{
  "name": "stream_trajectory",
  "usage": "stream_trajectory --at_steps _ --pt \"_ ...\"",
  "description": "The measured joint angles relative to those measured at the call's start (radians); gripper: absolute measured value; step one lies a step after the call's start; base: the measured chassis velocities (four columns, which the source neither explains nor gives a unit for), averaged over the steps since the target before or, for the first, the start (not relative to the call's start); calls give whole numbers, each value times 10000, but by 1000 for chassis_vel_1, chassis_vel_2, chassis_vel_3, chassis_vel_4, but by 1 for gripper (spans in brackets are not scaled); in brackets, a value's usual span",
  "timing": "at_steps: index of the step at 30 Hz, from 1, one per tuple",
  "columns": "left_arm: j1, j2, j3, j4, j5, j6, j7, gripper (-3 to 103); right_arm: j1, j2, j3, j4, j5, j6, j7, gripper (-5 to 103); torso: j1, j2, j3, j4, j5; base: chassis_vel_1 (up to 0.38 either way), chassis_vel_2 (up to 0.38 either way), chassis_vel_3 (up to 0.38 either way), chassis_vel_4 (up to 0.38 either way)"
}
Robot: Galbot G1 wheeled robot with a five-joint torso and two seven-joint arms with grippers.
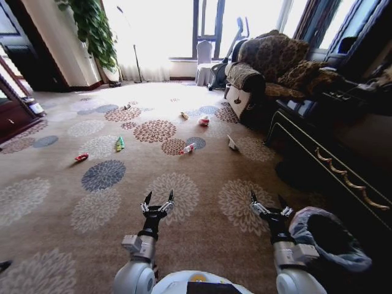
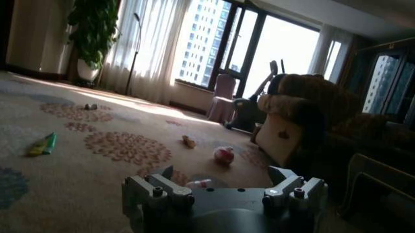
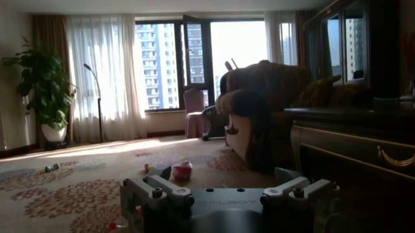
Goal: Pick up the trash from the ground and place it into the trash bin.
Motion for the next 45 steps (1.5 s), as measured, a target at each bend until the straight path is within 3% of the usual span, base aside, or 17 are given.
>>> stream_trajectory --at_steps 4,17,31,37,42,45 --pt "13 -22 -6 48 1 -3 0 99 11 -10 100 -84 -68 330 0 100 0 0 0 0 4 -137 -135 128 116" --pt "32 -100 -128 146 -7 -138 -31 99 110 -206 174 -166 15 277 0 100 1 -1 1 0 -2 -21 -25 14 34" --pt "35 -95 -128 87 -11 -162 -43 99 187 -252 133 -113 285 247 0 100 -3 1 -3 -1 -3 -6 -319 6 335" --pt "102 -63 -82 80 -8 -150 -42 99 253 -442 132 -144 350 -41 1 100 -6 3 -4 -1 7 -41 -276 27 256" --pt "134 -5 -70 0 15 -123 -42 99 251 -541 20 -40 434 -561 0 100 3 0 3 0 -14 1 35 -1 -31" --pt "136 -35 -70 -12 26 -122 -42 99 292 -634 2 -109 407 -699 -2 100 4 -1 3 0 -7 28 107 6 -82"
